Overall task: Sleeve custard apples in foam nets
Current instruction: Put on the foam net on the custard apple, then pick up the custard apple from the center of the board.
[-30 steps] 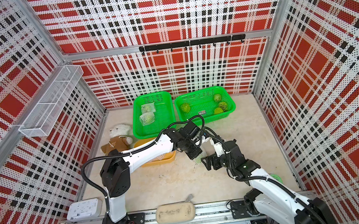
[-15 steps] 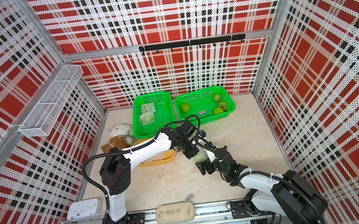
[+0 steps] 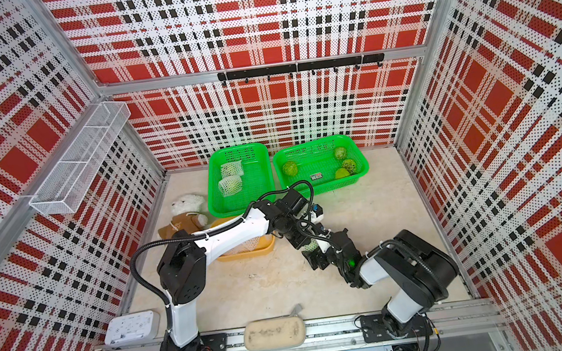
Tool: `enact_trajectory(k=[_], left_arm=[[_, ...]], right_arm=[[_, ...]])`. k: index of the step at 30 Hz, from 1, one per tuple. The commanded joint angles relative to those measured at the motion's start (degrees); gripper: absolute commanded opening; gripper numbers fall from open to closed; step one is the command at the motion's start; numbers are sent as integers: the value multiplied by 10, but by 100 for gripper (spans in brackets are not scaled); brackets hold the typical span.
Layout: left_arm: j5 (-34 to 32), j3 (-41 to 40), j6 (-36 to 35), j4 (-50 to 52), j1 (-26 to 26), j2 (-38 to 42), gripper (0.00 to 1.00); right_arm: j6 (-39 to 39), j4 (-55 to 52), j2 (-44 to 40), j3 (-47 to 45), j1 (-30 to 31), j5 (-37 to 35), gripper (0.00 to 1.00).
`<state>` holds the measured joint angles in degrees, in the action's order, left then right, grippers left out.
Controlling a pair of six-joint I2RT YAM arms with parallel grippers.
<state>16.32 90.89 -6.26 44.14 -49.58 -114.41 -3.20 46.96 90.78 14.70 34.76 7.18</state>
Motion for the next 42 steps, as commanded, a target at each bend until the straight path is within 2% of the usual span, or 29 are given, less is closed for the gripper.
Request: enact_trajectory(k=[1,6,8,10,12,13,17,21,26,29,33,37,42], left_arm=[[9,-2,5,-8,2,-12,0],[17,2,8,-8,3,-11,1],[35,1,13,-15,7,-4,11],[66,-6,19,-33,13,12,33],[84,-18,24,-57,20,37,48],[92,-28,27,-71,26,52,97],[146,-74,51,-127,69,118,99],[211,-148,77,-207,120,204,99],[299,-238,75,-300,156,310,99],[310,-265,30,-297,141,354,99],[312,-278,-24,-284,109,385,99],[291,-294,-62,-277,82,414,100],[243,-289,-115,-223,50,430,99]], right_arm=[[12,66,7,9,2,-11,80],[15,47,-6,10,3,3,66],[13,31,-14,14,3,15,61],[8,10,-25,18,3,30,55],[0,-18,-43,22,2,48,52],[-5,-36,-56,25,3,59,52],[-25,-100,-117,29,3,91,50],[-43,-213,-201,49,3,123,49],[-74,-416,-279,122,0,186,50],[-96,-515,-288,181,-9,273,51],[-114,-642,-272,258,-14,349,50],[-154,-700,-262,310,-29,440,49],[-171,-779,-271,368,-39,472,49]])
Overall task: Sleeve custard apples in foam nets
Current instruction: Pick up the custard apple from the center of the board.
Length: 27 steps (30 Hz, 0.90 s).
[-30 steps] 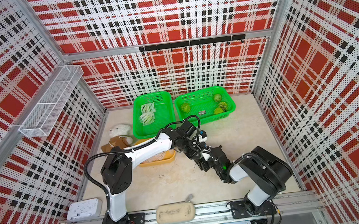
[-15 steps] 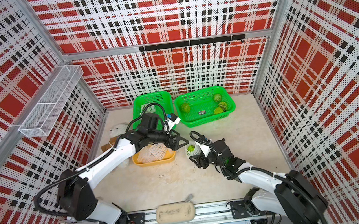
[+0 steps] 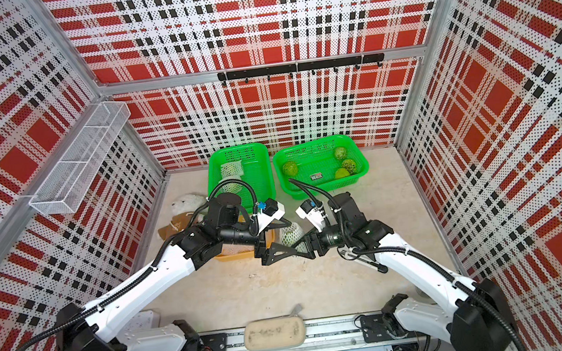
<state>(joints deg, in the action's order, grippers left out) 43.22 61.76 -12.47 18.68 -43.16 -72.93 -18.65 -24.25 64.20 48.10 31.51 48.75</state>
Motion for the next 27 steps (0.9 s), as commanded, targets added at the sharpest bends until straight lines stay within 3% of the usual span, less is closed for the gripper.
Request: enact_trajectory(k=[1,6,11,17,23,27], left_arm=[[-31,3,-60,40,-21,19,99],[-98,4,-100,76,-69,26,100],[-125,0,-124,91,-102,44,89],[-172,8,-133,95,-130,36,80],[-219,-2,-132,49,-156,35,56],[-231,-17,-120,13,-156,36,41]], right_arm=[[-24,-75,-5,43,-13,69,49],[-40,-113,6,84,-25,116,49],[-66,-116,19,97,-60,170,47],[-43,-171,42,136,-82,199,46],[-36,-181,54,138,-82,187,49],[-60,-142,50,117,-81,184,59]])
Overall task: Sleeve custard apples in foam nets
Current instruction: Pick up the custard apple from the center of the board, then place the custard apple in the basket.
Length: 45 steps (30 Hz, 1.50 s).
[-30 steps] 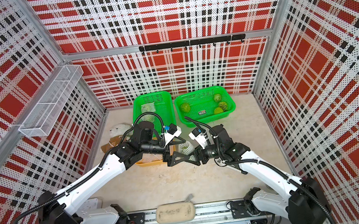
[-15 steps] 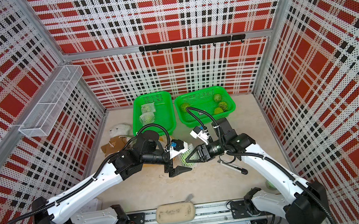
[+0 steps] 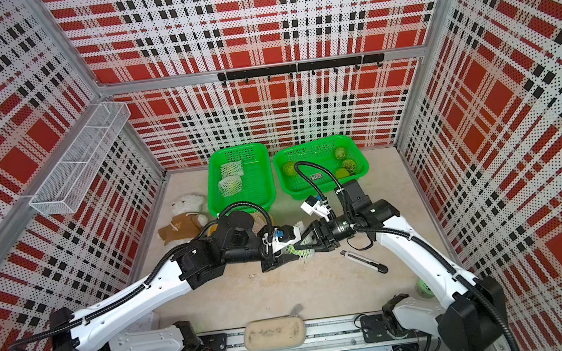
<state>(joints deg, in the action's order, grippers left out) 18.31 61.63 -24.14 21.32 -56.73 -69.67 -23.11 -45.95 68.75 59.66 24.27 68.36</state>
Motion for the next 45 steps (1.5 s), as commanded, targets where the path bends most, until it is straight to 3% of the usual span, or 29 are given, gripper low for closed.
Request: enact_trajectory(k=[1,6,14,20,27,30,37,42,45], left_arm=[[12,-18,1,-25,-19,2,37],[37,-28,50,-75,29,-12,32],[6,19,141,-90,133,-83,30],[-85,92,187,-66,204,-178,26],[-138,218,290,28,296,-311,10],[-180,247,325,48,309,-350,1],[-321,313,388,123,339,-435,0],[-365,342,454,174,358,-476,0],[-353,332,496,184,370,-479,0]], right_arm=[[-20,92,2,-6,-9,-11,67],[-62,156,-16,-33,-19,-33,100],[-119,299,-61,-129,-127,-98,100],[-11,216,-65,-100,-134,-242,100],[83,104,-20,-36,-133,-363,100],[91,107,-12,-26,-132,-381,100],[88,165,-3,-27,-132,-382,100],[61,236,16,-41,-133,-352,100],[60,243,41,-30,-133,-345,100]])
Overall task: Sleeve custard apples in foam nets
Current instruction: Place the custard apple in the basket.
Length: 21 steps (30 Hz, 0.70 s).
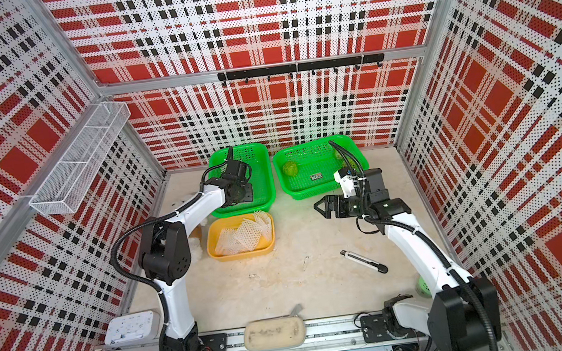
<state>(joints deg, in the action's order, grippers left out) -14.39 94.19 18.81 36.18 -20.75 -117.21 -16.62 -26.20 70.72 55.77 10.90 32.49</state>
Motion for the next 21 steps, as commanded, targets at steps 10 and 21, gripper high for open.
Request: enact_trajectory(k=[10,21], left_arm=[[38,37,71,48,66,-61,0],[97,74,47,41,93,-112,49]], right_arm=[[-14,76,105,68,3,59,100],[18,24,280,260,51,-111,100]])
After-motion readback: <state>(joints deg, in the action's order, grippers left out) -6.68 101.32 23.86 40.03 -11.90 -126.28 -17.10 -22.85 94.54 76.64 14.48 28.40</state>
